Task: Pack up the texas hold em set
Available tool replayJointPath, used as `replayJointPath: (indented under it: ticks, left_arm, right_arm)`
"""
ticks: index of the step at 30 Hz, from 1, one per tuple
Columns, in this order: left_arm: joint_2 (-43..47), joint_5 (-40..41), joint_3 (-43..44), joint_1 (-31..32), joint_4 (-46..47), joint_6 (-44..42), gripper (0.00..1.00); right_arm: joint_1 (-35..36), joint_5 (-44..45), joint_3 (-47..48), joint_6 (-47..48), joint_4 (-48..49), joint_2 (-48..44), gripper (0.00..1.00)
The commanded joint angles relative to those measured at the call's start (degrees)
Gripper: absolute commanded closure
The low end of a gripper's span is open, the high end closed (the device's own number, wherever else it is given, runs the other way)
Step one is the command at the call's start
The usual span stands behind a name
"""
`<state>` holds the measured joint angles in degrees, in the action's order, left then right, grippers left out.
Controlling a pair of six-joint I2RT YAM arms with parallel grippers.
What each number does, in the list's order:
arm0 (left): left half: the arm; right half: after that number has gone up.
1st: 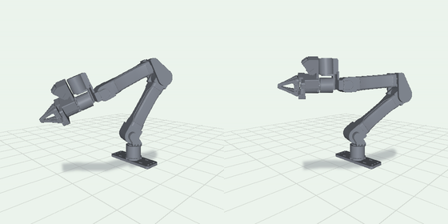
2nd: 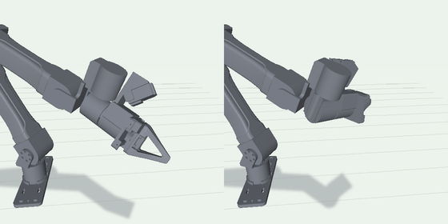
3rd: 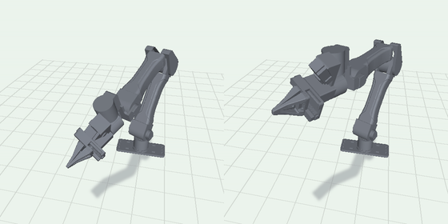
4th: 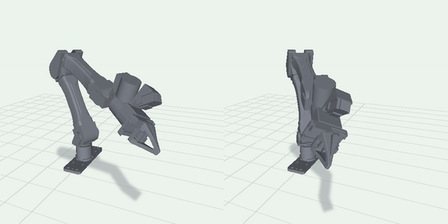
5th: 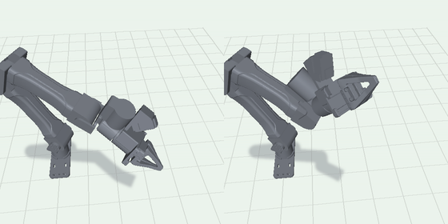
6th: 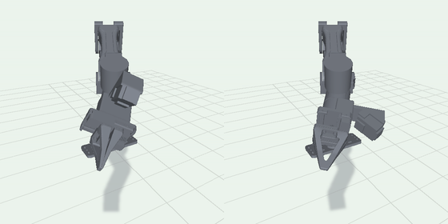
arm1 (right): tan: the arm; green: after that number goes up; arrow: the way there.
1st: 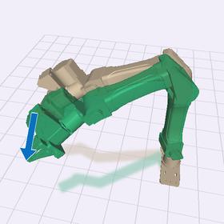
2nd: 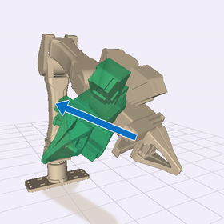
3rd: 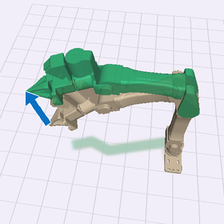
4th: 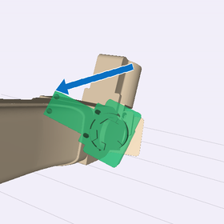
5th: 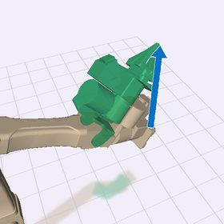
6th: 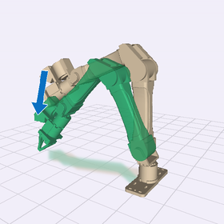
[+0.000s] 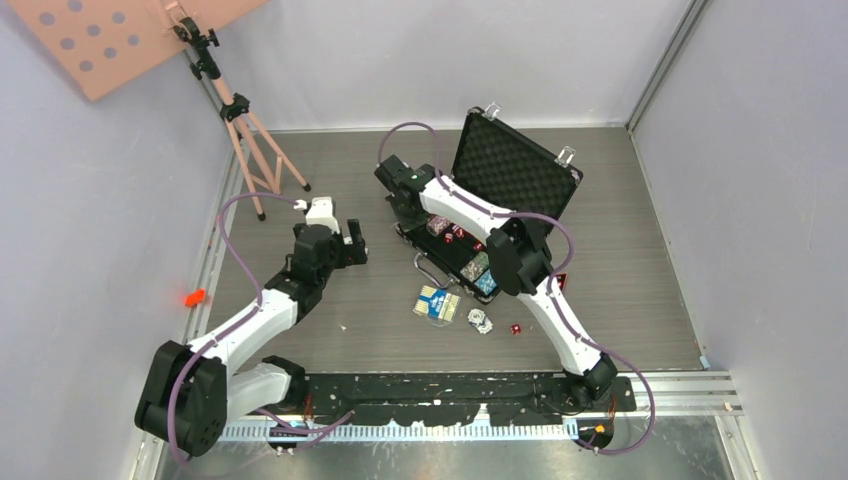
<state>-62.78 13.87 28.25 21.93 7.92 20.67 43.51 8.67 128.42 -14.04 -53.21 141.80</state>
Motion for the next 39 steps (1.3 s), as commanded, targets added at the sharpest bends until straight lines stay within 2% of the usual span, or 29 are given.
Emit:
replayJointPath:
  ticks: [1, 5, 12, 19, 25, 27, 32, 36, 37, 39]
  left_arm:
    - [0.0, -0.1, 0.8, -0.4, 1.9, -0.1, 0.08]
    - [-0.2, -0.2, 0.8, -0.4, 2.0, -0.1, 0.08]
    - [-0.4, -0.3, 0.8, -0.4, 2.1, -0.1, 0.08]
    - [-0.7, -0.8, 0.7, -0.4, 2.4, -0.1, 0.08]
    - [-0.1, -1.6, 0.4, -0.4, 2.7, -0.7, 0.07]
    - [0.4, -1.1, 0.2, -0.4, 2.5, -1.0, 0.03]
    - [1.5, 0.8, -1.2, -0.4, 3.1, -0.8, 0.0]
    - [0.2, -0.8, -1.2, -0.4, 5.1, -1.7, 0.0]
    - [-0.7, -1.9, -0.5, -0.4, 5.4, -2.2, 0.0]
    - [-3.0, -3.4, 3.0, -0.4, 2.0, -2.8, 0.0]
  right_arm:
    - [1.9, 11.5, 1.2, 1.0, -4.8, 1.6, 1.0]
    - [1.8, 14.7, 1.0, 1.7, -4.6, 1.1, 1.0]
    - [1.8, 10.4, 2.3, 2.6, -3.6, 0.4, 1.0]
    - [1.8, 2.4, 7.2, 1.7, -4.7, -1.5, 0.98]
    - [1.7, 0.9, 6.0, 1.7, -4.1, -5.2, 0.93]
    - [1.7, 0.6, 4.2, 1.5, -3.2, -7.3, 0.91]
    - [1.6, 1.5, -1.8, 1.2, 0.9, -16.0, 0.81]
    - [1.6, 3.9, -11.2, 0.5, 5.5, -25.5, 0.61]
    - [1.6, 4.4, -15.3, 0.2, 6.4, -29.4, 0.52]
    - [1.6, 6.4, -23.2, -1.6, 11.4, -35.5, 0.4]
